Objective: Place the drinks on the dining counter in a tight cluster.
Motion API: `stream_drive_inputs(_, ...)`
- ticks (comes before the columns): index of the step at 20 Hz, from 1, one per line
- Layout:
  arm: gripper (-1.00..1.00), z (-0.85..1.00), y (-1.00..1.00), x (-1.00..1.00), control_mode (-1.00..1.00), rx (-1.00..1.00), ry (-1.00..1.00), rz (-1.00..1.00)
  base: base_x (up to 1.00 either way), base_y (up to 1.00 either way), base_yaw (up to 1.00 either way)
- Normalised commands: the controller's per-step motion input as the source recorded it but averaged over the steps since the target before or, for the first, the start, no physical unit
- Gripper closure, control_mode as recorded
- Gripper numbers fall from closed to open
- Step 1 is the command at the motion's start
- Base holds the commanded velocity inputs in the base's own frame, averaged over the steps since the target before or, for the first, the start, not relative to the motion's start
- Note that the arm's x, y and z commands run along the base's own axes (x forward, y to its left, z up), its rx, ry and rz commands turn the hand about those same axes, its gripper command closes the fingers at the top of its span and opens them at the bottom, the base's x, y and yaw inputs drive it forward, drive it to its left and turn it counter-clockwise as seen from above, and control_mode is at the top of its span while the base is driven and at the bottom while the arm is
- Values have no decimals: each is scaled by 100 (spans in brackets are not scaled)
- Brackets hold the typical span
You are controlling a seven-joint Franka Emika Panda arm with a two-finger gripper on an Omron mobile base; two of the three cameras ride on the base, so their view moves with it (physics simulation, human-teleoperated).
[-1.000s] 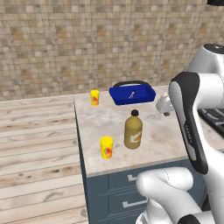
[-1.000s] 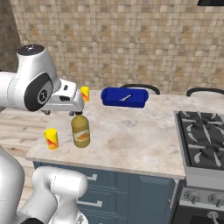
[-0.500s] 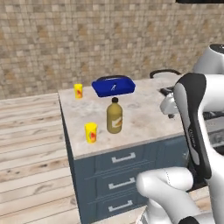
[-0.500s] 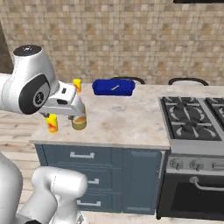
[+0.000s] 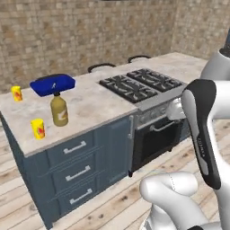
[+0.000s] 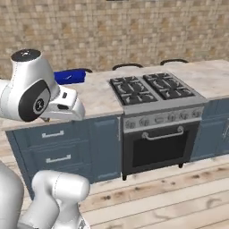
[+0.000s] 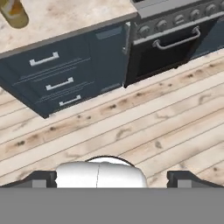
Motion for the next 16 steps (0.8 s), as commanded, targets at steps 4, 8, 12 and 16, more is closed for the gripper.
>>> stream_drive_inputs(4, -100, 0, 0, 0, 100, 0, 0, 0, 7, 0, -93)
stream_drive_inputs(8, -100, 0, 0, 0, 100, 0, 0, 0, 4, 0, -96)
stream_drive_inputs(12, -100, 0, 0, 0, 100, 0, 0, 0, 14, 0, -91)
stream_drive_inputs(16, -100, 0, 0, 0, 100, 0, 0, 0, 61, 2, -77)
